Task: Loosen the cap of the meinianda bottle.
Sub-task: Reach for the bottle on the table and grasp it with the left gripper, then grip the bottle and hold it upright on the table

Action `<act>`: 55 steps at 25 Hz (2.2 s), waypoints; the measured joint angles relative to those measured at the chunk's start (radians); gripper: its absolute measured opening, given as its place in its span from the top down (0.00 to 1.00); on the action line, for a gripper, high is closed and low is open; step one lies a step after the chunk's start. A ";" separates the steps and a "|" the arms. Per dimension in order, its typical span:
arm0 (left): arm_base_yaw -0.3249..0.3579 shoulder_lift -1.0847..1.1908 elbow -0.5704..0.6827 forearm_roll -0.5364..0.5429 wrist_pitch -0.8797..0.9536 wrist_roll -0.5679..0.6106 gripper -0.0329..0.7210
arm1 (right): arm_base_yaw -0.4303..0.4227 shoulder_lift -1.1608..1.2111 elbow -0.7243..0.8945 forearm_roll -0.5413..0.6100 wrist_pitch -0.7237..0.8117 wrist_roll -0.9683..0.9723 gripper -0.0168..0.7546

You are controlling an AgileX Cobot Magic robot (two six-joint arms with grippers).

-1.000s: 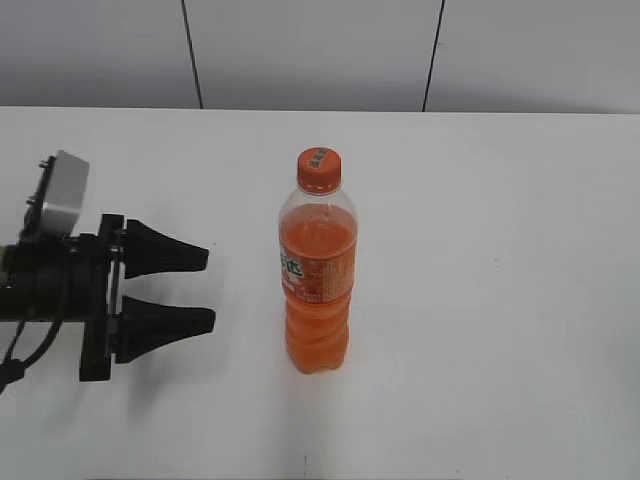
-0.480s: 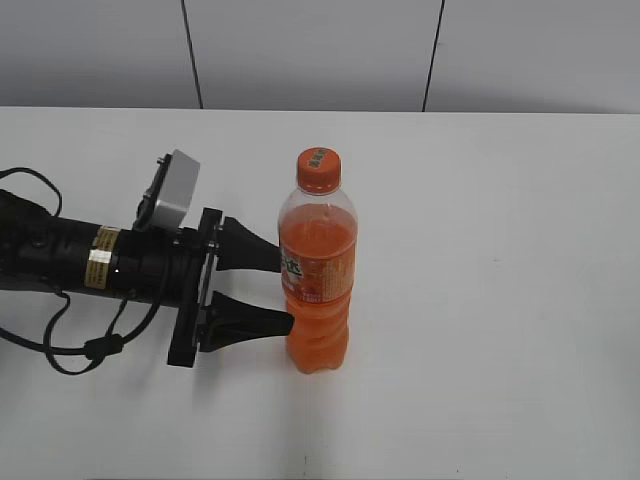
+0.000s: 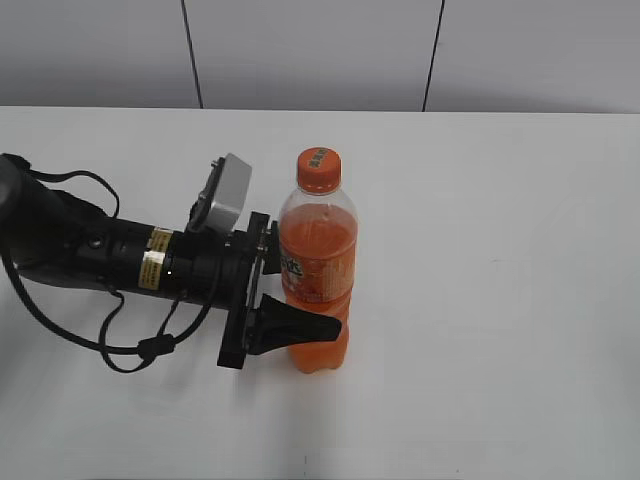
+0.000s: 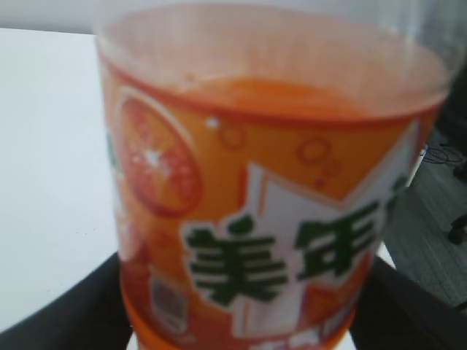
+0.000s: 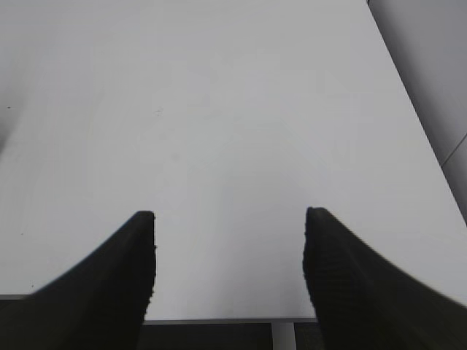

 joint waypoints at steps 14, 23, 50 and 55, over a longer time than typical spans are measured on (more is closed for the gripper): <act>-0.030 0.020 -0.025 -0.045 -0.002 -0.003 0.39 | 0.000 0.000 0.000 0.000 0.000 0.000 0.36; -0.016 0.025 -0.055 -0.100 0.028 -0.015 0.39 | 0.000 0.000 0.000 -0.007 0.000 0.000 0.36; 0.084 0.095 -0.253 -0.034 0.053 -0.119 0.39 | 0.000 0.000 0.000 -0.007 0.000 0.000 0.36; 0.084 0.095 -0.253 -0.021 0.052 -0.119 0.39 | 0.000 0.000 0.000 0.000 0.000 0.000 0.36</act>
